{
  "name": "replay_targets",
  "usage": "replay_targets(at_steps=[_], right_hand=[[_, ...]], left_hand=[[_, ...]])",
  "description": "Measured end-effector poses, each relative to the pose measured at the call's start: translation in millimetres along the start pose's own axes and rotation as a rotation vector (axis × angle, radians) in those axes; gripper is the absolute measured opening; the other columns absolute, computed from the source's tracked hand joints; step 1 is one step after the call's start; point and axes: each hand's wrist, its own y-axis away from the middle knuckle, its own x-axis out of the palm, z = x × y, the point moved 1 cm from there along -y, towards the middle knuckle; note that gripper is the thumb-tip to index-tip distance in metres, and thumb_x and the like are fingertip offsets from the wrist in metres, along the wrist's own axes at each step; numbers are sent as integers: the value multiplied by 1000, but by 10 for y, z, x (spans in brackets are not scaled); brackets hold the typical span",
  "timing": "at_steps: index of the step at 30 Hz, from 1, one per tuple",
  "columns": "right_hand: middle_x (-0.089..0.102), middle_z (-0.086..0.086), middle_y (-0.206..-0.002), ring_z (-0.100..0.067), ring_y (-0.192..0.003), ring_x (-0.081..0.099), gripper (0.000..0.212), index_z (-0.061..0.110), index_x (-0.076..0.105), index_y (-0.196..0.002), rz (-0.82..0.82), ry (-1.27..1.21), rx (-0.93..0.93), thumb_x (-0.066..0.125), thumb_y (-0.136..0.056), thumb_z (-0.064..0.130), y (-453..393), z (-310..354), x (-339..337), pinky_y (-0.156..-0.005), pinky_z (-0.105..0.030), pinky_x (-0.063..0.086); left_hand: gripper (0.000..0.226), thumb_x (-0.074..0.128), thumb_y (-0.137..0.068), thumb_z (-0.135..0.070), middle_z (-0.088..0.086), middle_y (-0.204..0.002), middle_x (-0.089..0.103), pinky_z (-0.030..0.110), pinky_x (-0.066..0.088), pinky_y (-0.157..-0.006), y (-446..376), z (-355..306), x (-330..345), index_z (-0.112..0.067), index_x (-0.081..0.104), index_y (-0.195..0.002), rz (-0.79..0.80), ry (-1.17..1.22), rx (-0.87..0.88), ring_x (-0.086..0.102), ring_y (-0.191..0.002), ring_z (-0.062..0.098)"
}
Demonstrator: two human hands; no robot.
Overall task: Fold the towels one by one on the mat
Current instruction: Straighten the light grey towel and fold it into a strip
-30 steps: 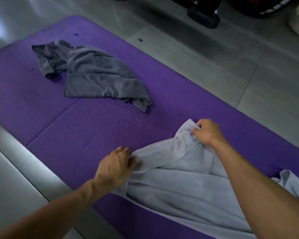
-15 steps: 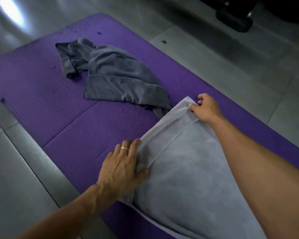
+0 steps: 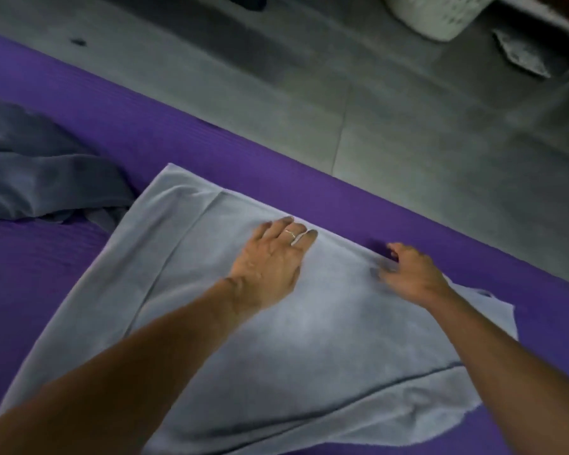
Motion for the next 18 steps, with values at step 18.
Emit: replay_targets(at_steps=[18], right_hand=[[57,-23,-128,-42,-117,54,37,8,52,-133,-231,-41,267,44,-97,14,159,-1878,-316,-97,-47,43]], left_hand=[[59,51,-78,-30,19,-131,56,60,36,-105,-841,-681,597,-3,55,-131,-48,-187,364,48,-128,38]])
